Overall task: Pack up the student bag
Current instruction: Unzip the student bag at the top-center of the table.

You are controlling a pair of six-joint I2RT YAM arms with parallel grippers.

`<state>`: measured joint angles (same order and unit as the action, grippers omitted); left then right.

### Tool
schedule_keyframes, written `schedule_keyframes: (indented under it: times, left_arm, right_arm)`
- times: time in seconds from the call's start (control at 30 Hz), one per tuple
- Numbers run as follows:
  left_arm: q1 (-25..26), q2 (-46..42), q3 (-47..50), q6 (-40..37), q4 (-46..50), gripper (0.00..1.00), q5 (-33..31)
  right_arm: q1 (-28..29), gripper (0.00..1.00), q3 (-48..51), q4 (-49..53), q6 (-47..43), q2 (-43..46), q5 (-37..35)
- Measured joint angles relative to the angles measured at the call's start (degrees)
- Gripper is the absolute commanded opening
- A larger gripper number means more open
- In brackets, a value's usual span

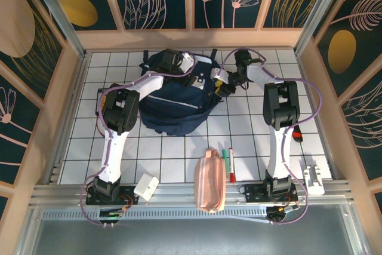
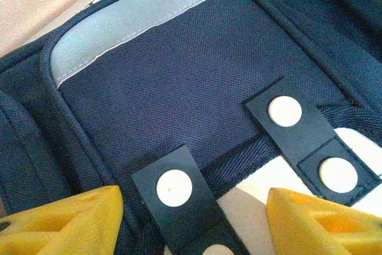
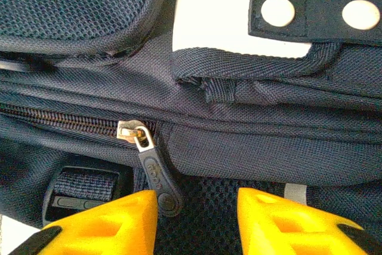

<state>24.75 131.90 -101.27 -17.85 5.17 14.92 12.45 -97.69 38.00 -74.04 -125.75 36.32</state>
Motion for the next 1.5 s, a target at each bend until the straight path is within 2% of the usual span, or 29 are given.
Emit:
schedule_keyframes:
  times: [0.13,0.2,0.3,0.37,0.4,0.53,0.77,0.97,1.33,1.5]
  left_arm:
    - [0.0,0.04,0.0,0.02,0.0,0.65,0.0]
    - [0.0,0.07,0.0,0.02,0.0,0.65,0.0]
    - [0.0,0.17,-0.17,0.15,0.02,0.65,-0.02]
    - [0.0,0.22,-0.24,0.22,0.02,0.65,-0.02]
    - [0.0,0.28,-0.35,0.24,0.07,0.65,-0.02]
    - [0.0,0.74,-0.96,0.9,0.28,0.65,-0.31]
    - [0.02,1.95,-3.04,2.69,1.18,0.66,-1.68]
    - [0.02,3.3,-5.25,4.63,2.05,0.65,-2.56]
    - [0.0,4.04,-6.91,6.84,3.39,0.65,-3.85]
    - [0.02,4.9,-7.61,8.35,3.54,0.65,-4.44]
  right_arm:
    - [0.98,0.4,1.68,-0.81,-0.04,-0.09,-0.26]
    - [1.4,0.37,1.92,-0.83,0.0,-0.28,-0.28]
    - [1.49,0.28,2.14,-1.05,-0.07,-0.31,-0.35]
    - [1.51,0.16,2.62,-1.27,0.42,-0.31,-0.46]
    - [1.53,0.15,2.86,-1.4,0.46,-0.31,-0.48]
    - [1.53,0.01,3.37,-1.81,0.74,-0.26,-0.52]
    - [1.55,0.0,7.5,-3.15,0.42,3.52,-0.22]
    - [3.48,0.0,14.58,-7.04,-0.7,10.58,-1.01]
    - [16.83,0.0,26.91,-12.7,-2.54,18.69,-7.89]
    - [20.81,0.0,31.17,-17.9,-1.64,21.42,-6.43]
